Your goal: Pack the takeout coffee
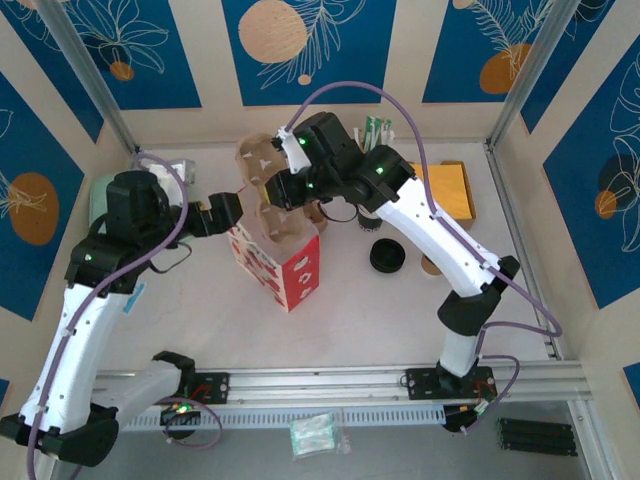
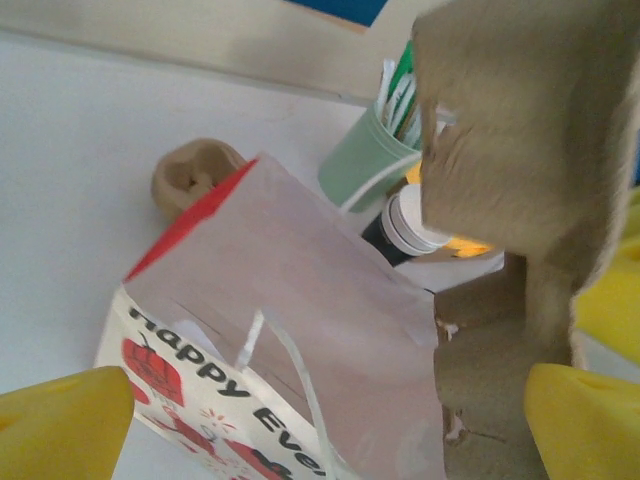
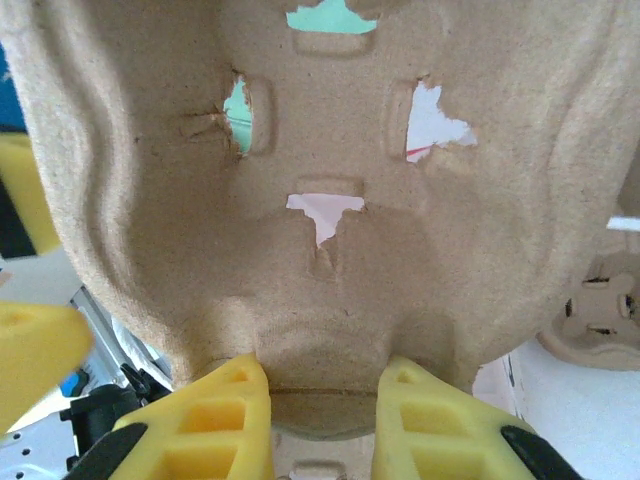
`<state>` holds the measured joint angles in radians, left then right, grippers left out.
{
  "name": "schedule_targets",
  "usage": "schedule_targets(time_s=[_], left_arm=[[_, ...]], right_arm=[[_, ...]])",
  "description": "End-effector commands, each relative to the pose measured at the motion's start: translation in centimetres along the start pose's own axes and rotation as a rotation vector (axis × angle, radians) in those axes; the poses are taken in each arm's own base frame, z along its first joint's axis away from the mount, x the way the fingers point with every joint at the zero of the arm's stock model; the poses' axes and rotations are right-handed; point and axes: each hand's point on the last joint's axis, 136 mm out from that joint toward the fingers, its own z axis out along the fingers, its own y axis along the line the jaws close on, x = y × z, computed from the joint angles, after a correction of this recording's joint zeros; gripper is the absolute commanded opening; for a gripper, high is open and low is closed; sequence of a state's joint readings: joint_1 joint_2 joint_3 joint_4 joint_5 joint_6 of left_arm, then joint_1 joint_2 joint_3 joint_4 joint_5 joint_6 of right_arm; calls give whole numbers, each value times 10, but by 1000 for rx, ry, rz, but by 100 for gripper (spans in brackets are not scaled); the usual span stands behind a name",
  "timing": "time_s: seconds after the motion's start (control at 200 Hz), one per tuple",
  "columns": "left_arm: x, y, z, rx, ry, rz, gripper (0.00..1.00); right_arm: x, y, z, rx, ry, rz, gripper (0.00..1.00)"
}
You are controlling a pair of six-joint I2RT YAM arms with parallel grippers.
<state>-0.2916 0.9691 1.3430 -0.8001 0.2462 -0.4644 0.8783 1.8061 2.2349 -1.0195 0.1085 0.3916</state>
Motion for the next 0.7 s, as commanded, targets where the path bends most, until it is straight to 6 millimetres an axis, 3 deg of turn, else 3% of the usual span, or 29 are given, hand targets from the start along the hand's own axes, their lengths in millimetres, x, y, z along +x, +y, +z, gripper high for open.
schedule_targets(time_s=[0.0, 0.45, 0.695], left_arm=[[5, -7, 2, 69, 2, -66, 97], [17, -6, 11, 92, 30, -86, 65], [21, -9, 6, 117, 35, -95, 36]], right_arm=[[1, 3, 4, 11, 19, -52, 20], [12, 2, 29, 62, 87, -122, 20], [19, 1, 34, 101, 110, -160, 20]])
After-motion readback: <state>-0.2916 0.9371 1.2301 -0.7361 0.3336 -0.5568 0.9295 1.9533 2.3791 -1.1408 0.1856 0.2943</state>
